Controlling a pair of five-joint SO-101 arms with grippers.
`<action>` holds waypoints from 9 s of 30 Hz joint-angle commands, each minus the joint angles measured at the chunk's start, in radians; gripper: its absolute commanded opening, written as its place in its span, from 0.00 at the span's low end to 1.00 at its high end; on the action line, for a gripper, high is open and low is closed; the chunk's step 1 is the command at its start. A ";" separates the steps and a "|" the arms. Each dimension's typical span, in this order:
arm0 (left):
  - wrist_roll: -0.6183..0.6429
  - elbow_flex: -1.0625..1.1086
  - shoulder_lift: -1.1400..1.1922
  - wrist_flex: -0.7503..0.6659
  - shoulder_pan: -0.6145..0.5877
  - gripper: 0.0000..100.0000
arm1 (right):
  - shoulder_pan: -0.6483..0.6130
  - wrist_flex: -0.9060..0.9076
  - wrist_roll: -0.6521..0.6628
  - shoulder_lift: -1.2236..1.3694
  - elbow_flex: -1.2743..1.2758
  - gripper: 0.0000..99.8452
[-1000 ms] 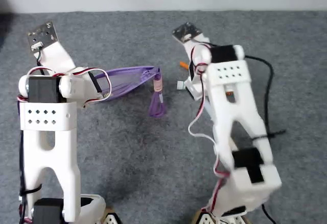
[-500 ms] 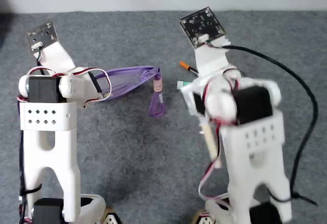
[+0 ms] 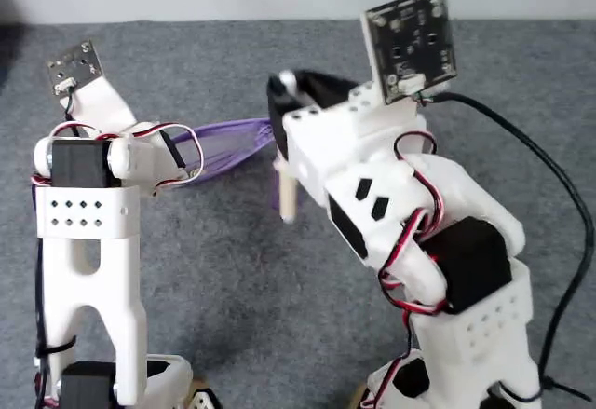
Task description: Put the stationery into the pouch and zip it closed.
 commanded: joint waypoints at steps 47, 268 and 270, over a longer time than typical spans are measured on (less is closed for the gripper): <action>0.014 0.025 -0.002 0.017 -0.003 0.01 | -0.097 -1.168 0.279 -0.076 0.870 0.01; 0.012 0.065 0.003 -0.087 -0.002 0.01 | -0.176 -0.478 0.071 -0.274 0.753 0.01; 0.012 0.065 0.003 -0.087 -0.002 0.01 | -0.162 -0.458 0.069 -0.274 0.755 0.01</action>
